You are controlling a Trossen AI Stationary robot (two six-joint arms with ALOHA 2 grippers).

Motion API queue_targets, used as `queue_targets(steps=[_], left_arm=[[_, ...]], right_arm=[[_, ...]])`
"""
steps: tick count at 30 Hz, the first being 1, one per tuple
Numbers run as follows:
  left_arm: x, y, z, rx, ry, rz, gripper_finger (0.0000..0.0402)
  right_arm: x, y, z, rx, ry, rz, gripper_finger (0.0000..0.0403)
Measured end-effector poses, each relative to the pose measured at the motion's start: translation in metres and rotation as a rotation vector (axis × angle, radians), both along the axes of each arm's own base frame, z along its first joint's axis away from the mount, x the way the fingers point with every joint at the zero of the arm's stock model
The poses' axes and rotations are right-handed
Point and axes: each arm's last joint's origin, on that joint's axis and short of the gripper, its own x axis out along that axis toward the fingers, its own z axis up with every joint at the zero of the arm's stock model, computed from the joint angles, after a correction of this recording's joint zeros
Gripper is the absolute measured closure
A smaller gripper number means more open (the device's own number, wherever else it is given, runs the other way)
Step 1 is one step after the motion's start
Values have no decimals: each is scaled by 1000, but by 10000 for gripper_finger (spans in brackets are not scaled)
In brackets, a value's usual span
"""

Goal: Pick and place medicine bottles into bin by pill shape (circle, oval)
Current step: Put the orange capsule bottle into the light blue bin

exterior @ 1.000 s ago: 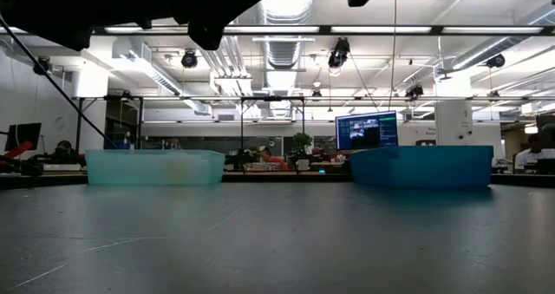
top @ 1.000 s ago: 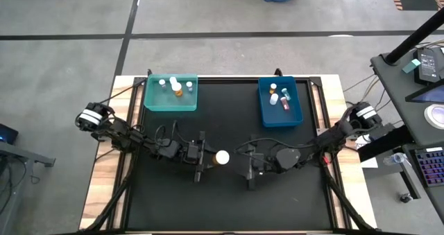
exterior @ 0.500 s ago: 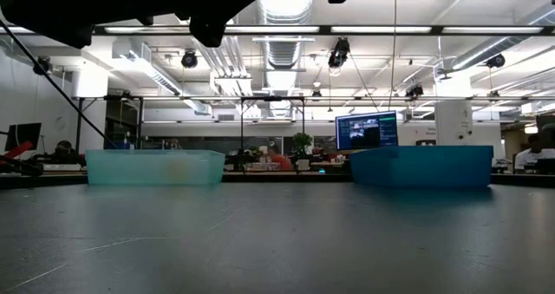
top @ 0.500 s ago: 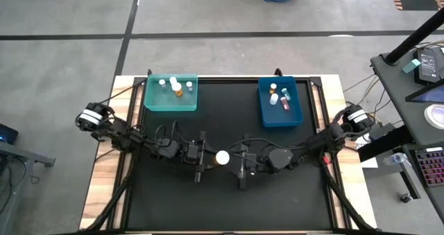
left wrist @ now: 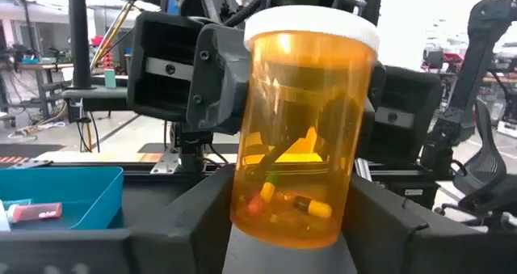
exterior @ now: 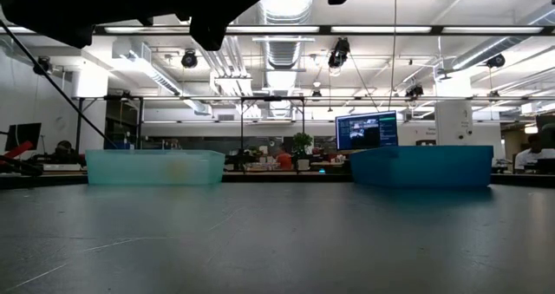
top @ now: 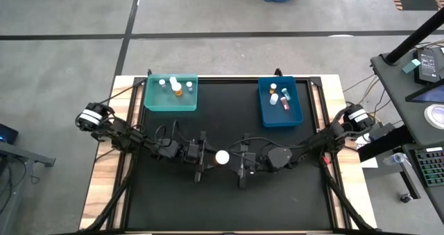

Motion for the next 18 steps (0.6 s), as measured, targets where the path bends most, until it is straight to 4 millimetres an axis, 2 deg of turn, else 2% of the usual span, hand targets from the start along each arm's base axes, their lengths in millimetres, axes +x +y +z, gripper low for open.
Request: queue_targets(steps=[9, 18], left_arm=[[0, 1, -1, -4, 4, 14, 134], [-1, 2, -6, 30, 38, 46, 125]], right_arm=[[-7, -3, 5, -61, 107, 1, 227], [-37, -16, 20, -50, 354, -6, 227]])
